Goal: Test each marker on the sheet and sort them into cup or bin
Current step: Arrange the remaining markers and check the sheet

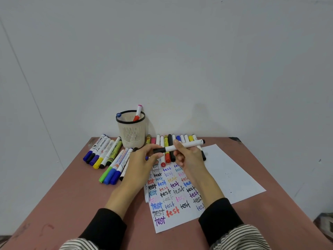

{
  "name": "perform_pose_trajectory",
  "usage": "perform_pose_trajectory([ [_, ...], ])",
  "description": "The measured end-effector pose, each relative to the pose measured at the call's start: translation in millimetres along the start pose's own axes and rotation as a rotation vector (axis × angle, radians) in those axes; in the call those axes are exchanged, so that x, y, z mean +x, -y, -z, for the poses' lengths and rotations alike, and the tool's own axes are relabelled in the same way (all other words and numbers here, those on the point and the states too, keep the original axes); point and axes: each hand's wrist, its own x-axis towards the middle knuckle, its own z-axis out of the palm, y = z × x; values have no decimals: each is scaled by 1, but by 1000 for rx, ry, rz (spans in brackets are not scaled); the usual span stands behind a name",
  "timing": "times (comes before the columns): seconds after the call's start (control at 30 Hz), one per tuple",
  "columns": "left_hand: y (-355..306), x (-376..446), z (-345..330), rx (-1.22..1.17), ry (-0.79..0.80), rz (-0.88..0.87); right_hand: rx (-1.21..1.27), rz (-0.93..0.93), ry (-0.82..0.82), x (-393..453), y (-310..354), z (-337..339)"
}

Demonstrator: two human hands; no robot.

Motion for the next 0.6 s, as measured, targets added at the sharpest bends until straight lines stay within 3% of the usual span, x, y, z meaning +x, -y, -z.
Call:
perform_pose_trajectory([
  [0.4,-5,-4,-2,162,69,-19,-53,60,76,-4,1,-1],
  [0.6,-11,-4,-3,104,48,-66,22,33,44,-2,-1,-4],
])
